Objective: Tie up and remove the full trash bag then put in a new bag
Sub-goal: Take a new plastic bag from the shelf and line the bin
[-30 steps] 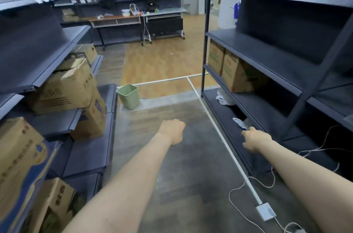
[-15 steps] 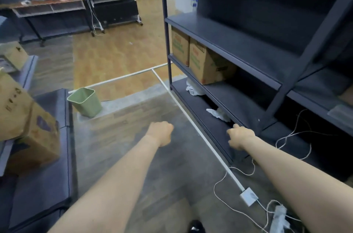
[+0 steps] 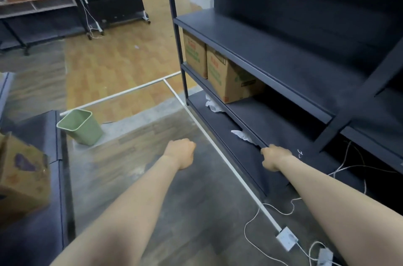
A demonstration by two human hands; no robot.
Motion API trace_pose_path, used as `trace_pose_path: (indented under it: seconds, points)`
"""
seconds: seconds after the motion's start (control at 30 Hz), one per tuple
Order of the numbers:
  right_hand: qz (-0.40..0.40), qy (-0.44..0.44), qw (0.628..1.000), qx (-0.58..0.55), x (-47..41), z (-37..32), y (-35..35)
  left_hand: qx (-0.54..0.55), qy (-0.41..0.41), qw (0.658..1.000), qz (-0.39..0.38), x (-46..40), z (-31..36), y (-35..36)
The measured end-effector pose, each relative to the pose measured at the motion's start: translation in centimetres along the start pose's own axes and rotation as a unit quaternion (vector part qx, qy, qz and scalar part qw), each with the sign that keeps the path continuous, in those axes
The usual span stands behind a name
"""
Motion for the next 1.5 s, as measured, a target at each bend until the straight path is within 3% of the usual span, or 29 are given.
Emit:
trace_pose_path:
  seconds: [0.3, 0.63, 0.87, 1.17, 1.5]
  points:
    - [-0.027, -0.015, 1.0, 0.002, -9.2, -8.6, -1.8, -0.006, 0.005, 1.0, -0.021, -6.9, -8.9, 2.6]
    - [-0.068, 0.021, 0.995, -0.069, -23.8, -14.2, -0.4, -0.026, 0.004, 0.99, -0.138, -19.9, -20.0, 10.3]
    - [-0.142, 0.044, 0.985, -0.092, -33.5, -13.0, 9.0, 0.04, 0.022, 0.978, -0.201, -30.6, -16.7, 21.2]
    - [-0.152, 0.087, 0.977, -0.118, -47.4, -11.5, 22.8, 0.124, 0.043, 0.97, -0.203, -43.6, -12.0, 38.1]
    - [-0.047, 0.185, 0.975, -0.11, -59.7, -7.9, 32.2, 0.122, 0.091, 0.976, -0.158, -52.1, -10.4, 53.2]
Point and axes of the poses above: each hand's wrist, its own x-axis away from the middle knuckle, its own y-axis out of the palm, z = x × y, the point moved 10 cm from there along -x, towards the middle knuckle, and after that the axes turned 10 degrees about z, right-handed, at the moved point
